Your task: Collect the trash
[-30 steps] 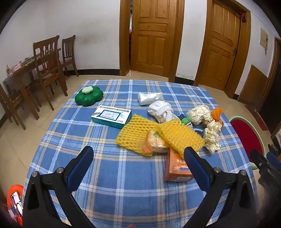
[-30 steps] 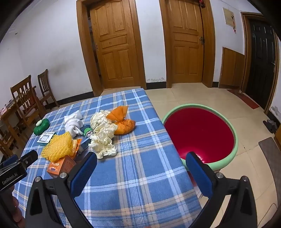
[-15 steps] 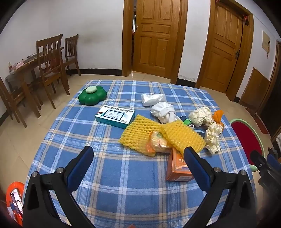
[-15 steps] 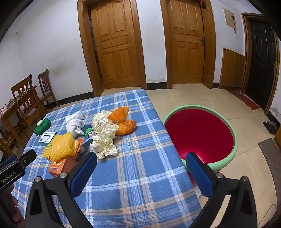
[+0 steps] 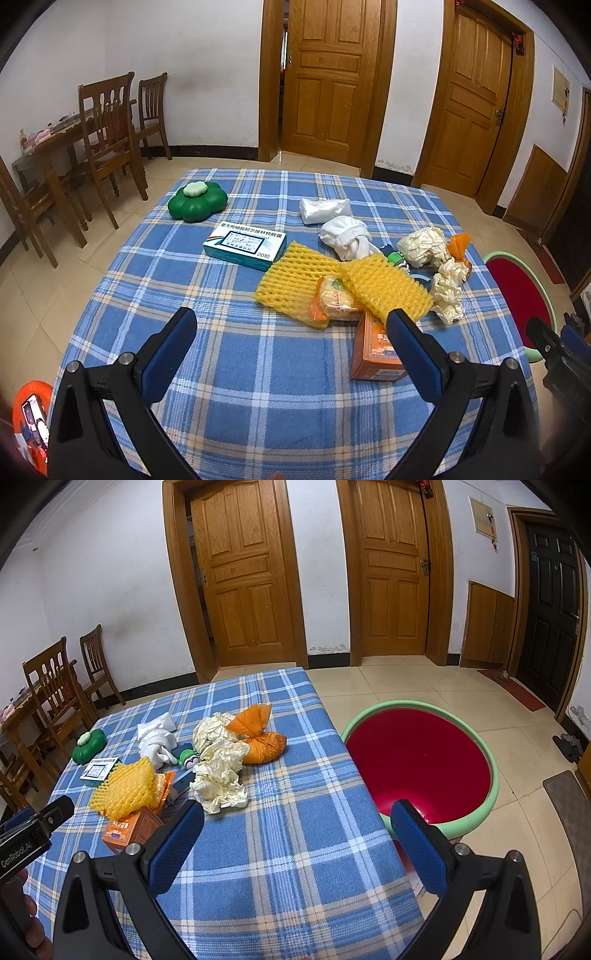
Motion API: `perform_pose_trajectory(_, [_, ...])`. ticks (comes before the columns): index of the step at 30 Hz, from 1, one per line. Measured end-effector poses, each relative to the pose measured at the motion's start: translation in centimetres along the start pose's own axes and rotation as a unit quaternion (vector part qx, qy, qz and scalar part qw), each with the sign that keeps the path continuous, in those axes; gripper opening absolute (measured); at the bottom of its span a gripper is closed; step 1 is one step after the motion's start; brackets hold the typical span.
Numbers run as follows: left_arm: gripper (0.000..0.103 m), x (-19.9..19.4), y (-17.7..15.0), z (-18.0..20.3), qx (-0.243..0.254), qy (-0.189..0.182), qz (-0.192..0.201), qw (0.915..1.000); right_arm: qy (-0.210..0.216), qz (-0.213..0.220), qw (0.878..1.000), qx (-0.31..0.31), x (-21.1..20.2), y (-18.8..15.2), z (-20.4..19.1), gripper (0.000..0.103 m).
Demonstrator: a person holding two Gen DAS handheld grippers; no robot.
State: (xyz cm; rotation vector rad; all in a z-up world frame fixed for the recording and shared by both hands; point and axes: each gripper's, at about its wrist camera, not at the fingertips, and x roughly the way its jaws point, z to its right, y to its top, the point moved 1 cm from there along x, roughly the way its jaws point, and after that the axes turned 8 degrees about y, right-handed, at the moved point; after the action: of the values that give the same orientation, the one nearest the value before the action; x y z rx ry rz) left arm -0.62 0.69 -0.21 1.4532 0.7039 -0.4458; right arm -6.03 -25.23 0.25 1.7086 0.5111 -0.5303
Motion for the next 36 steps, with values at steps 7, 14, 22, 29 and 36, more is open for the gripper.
perform_pose_trajectory(7, [0.101, -0.03, 0.01, -0.02, 0.000, 0.000, 0.000, 1.0000, 0.000, 0.000, 1.000, 0.000, 0.00, 0.00, -0.02, 0.103])
perform_pose_trajectory(14, [0.101, -0.21, -0.03, -0.28, -0.002, 0.001, 0.000, 1.0000, 0.000, 0.001, 1.000, 0.000, -0.02, -0.01, -0.12, 0.103])
perform_pose_trajectory(22, [0.101, -0.22, -0.05, -0.31, -0.001, 0.001, 0.000, 1.0000, 0.000, 0.000, 1.000, 0.000, -0.01, -0.02, -0.16, 0.103])
perform_pose_trajectory(29, [0.101, -0.27, -0.08, -0.37, -0.001, 0.001, 0.000, 1.0000, 0.000, 0.000, 1.000, -0.001, -0.01, -0.01, -0.22, 0.103])
perform_pose_trajectory(36, [0.101, -0.26, -0.13, -0.48, -0.002, 0.001, 0.000, 1.0000, -0.001, 0.000, 1.000, -0.001, -0.03, -0.04, -0.19, 0.103])
